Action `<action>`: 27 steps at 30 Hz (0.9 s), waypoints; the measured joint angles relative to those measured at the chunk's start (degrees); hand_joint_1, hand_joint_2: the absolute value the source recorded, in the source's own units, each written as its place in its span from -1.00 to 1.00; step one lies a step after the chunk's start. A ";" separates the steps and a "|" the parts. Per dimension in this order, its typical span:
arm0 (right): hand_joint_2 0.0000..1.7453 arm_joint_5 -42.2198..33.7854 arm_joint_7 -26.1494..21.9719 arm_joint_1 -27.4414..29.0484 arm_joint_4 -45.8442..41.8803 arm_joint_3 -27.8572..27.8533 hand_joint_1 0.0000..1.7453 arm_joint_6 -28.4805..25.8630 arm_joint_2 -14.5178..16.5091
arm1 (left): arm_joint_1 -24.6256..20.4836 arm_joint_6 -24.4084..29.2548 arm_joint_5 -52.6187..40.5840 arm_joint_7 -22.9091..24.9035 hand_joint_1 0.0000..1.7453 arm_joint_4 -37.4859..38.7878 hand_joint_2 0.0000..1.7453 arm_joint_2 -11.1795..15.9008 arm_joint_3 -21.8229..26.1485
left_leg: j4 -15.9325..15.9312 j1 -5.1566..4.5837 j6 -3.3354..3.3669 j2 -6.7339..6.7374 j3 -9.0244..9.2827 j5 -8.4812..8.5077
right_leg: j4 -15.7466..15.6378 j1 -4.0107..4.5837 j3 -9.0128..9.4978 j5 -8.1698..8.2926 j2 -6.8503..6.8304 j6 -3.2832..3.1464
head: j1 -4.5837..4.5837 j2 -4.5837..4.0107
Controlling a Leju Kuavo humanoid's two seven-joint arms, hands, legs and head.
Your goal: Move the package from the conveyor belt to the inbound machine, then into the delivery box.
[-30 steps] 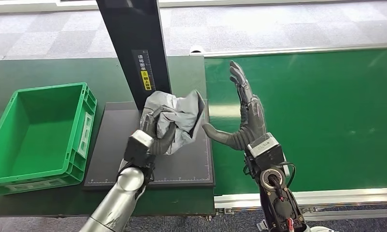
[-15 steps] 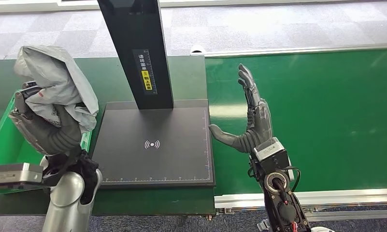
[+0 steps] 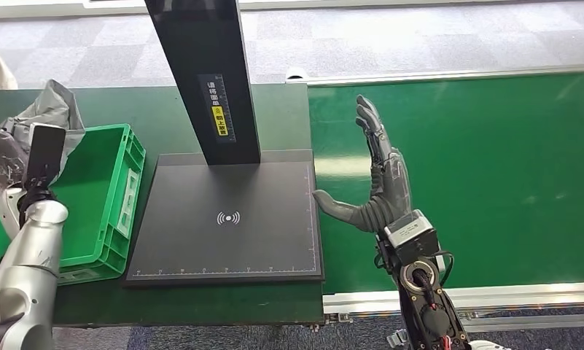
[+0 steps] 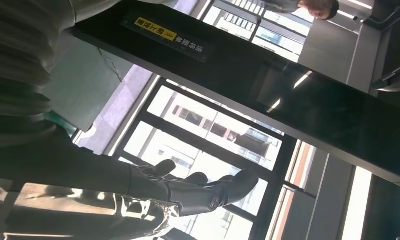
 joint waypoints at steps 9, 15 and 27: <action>1.00 -0.50 0.00 -0.21 0.03 0.62 -1.00 -0.02 0.01 | -3.03 -10.96 4.94 -0.89 -1.00 9.98 1.00 1.64 1.55 | 0.00 0.01 0.00 -0.01 -0.02 0.00 | 0.00 0.01 -0.04 0.00 0.00 0.00 | 0.00 0.00; 1.00 -0.94 0.20 -0.66 0.12 0.62 -1.00 -0.02 0.04 | -4.24 -21.28 12.26 -6.57 -1.00 10.51 1.00 1.07 4.32 | 0.00 0.01 0.00 -0.02 -0.03 0.00 | 0.00 0.01 -0.04 0.00 -0.01 0.00 | -0.01 0.00; 1.00 -1.13 0.84 -1.10 1.07 0.53 -1.00 -0.29 -0.03 | 1.04 -38.91 32.61 -9.46 -1.00 -3.69 1.00 -3.35 5.07 | 0.01 0.00 0.00 0.03 -0.03 -0.02 | -0.01 0.00 -0.06 0.00 0.03 0.00 | 0.00 0.00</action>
